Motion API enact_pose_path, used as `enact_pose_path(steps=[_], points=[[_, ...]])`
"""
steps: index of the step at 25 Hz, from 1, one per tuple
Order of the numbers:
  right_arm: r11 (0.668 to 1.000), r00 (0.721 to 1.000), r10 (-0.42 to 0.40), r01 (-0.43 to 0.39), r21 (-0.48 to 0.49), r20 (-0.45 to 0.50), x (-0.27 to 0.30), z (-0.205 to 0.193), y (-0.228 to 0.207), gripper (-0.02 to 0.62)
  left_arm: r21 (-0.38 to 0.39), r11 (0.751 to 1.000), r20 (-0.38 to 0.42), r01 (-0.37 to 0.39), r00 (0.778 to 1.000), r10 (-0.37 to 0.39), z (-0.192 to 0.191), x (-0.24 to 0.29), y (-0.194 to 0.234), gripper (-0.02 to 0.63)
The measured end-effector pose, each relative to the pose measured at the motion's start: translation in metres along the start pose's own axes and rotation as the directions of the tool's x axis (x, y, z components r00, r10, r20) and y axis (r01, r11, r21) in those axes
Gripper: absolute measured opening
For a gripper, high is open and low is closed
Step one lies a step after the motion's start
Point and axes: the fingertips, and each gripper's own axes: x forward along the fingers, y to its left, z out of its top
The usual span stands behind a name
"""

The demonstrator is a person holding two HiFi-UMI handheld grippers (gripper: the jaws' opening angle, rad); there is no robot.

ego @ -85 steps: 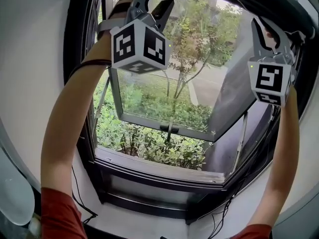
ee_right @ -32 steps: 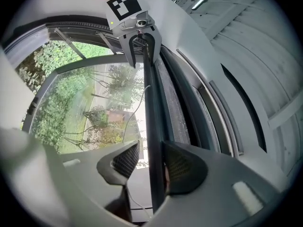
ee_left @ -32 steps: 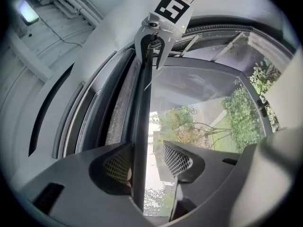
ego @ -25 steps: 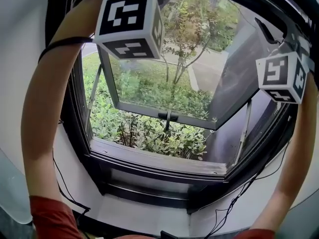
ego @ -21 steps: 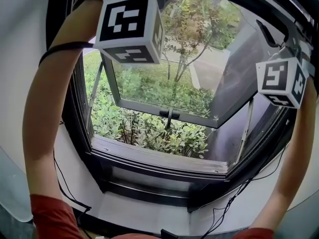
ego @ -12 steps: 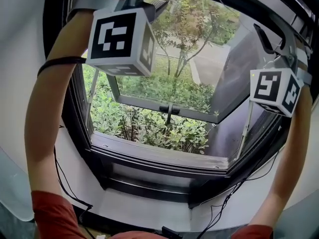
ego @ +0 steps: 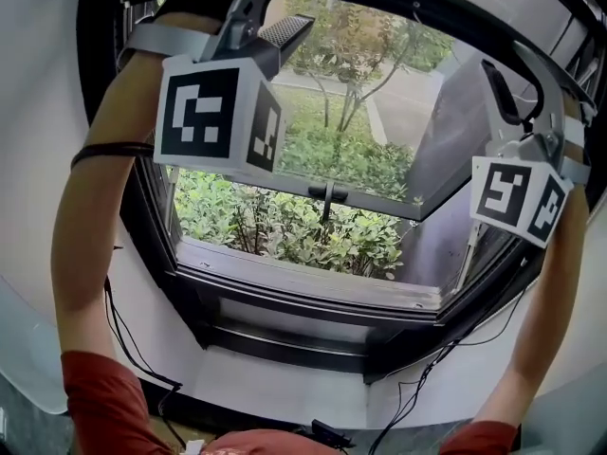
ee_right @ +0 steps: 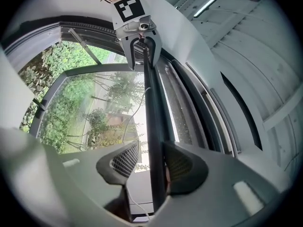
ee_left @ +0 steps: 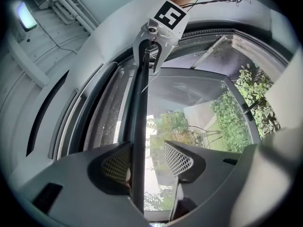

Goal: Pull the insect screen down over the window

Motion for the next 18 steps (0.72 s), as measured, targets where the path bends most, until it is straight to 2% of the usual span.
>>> enact_pose_path(steps=[15,18], points=[[0.996,0.998,0.056,-0.058,0.066,0.034,-0.036,0.007,0.049,0.187,-0.044,0.997,0.033,0.070,0.997,-0.068,0.009,-0.031,-0.052,0.209],[0.996,0.997,0.055,-0.058,0.064,0.046,-0.052,0.014,0.068,0.187,-0.047,0.997,0.038,0.067,0.997,-0.065,0.009,-0.046,-0.076,0.209]])
